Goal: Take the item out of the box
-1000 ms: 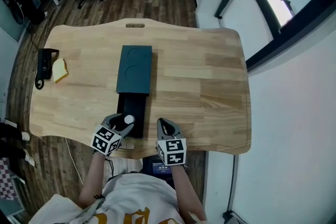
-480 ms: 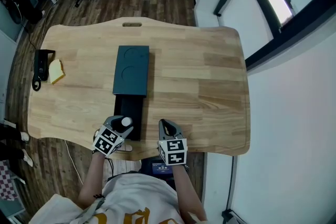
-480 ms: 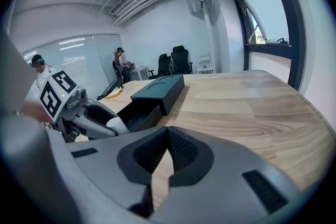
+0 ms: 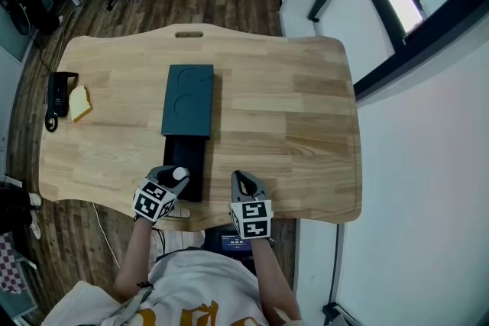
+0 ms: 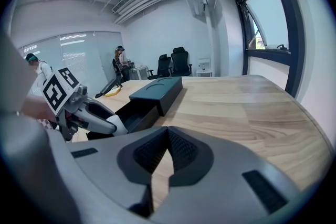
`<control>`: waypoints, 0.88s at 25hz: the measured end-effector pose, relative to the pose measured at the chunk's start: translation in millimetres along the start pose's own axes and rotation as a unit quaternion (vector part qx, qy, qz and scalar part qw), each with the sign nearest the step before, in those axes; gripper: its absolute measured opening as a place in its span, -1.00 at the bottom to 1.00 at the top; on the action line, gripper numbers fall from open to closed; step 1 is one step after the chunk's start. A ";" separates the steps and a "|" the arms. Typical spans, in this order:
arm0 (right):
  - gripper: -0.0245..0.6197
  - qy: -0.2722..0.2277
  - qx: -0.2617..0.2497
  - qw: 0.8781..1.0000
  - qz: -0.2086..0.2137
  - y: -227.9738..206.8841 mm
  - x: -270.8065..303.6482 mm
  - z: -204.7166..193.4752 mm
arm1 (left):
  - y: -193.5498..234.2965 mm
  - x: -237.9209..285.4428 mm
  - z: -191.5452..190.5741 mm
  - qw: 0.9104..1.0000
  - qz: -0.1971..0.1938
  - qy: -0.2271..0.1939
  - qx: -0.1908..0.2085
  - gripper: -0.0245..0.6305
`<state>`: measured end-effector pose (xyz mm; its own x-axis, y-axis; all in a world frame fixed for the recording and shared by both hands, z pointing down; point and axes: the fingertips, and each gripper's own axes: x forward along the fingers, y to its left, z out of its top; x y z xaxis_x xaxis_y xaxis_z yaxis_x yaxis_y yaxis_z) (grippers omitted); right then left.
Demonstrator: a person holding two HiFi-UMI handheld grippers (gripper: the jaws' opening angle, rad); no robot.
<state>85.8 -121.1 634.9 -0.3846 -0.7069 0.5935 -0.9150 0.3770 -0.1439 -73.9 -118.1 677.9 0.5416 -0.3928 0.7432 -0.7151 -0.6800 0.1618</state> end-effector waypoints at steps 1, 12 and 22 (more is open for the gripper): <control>-0.90 0.000 -0.001 1.000 -0.001 0.1 -1.5 0.0 | 0.3 -0.9 1.0 1.000 0.002 -0.003 0.000 -0.40; -0.90 -0.025 -0.005 1.000 -0.012 8.5 -16.3 12.0 | -8.7 -11.3 13.2 1.000 -0.022 -0.019 -0.003 -0.40; -0.90 -0.060 -0.008 0.998 -0.017 21.1 -34.7 39.9 | -2.2 -39.8 43.9 0.996 -0.012 -0.084 -0.020 -0.40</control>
<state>75.0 -112.5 579.7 -0.3655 -0.7855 0.4995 -0.9263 0.3600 -0.1116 -74.5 -128.1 619.5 0.6234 -0.4770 0.6196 -0.7161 -0.6665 0.2074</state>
